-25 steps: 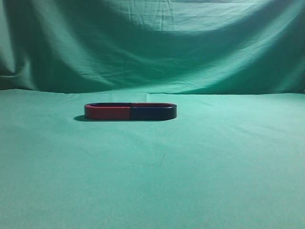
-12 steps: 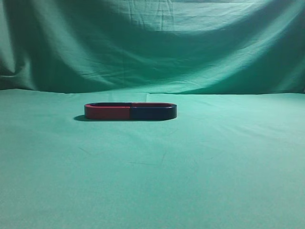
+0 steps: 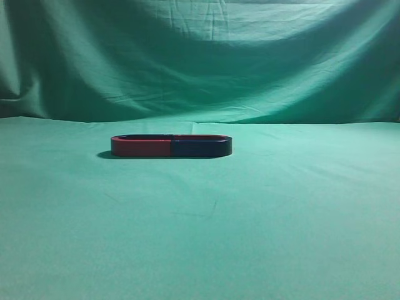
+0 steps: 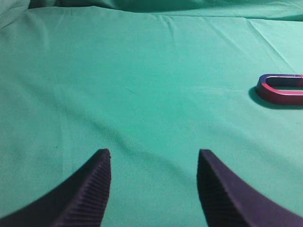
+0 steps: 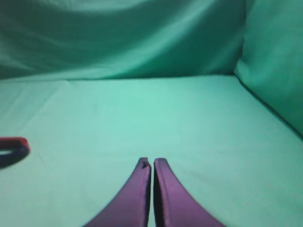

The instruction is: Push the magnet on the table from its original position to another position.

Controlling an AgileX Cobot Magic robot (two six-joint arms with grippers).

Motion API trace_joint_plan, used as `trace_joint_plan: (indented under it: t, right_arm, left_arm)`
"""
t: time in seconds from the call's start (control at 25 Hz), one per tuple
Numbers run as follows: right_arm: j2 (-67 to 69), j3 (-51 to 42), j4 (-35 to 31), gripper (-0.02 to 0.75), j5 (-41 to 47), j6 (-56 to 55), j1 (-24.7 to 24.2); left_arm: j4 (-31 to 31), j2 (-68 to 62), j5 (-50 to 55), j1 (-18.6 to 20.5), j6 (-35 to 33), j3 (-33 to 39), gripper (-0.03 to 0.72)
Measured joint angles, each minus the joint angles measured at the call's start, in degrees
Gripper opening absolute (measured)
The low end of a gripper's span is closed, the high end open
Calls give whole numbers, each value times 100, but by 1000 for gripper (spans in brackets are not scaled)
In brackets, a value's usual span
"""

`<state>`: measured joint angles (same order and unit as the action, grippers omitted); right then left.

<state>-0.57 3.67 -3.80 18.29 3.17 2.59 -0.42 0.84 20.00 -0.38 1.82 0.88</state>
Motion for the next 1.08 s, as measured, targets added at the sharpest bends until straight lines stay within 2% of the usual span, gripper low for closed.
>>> trace_joint_plan:
  t: [0.2,0.36,0.52,1.08]
  right_arm:
    - [-14,-512,-22,0,-150,0,-62]
    - [-14,-515,-22,0,-61,0,-62]
    - [-14,-524,-30,0,399,0,-62]
    - [-14,-524,-56,0,418,0,-62]
  left_arm:
    - [0,0,0,0,0,0,372]
    - [0,0,0,0,0,0,372]
    - [0,0,0,0,0,0,372]
    - [0,0,0,0,0,0,372]
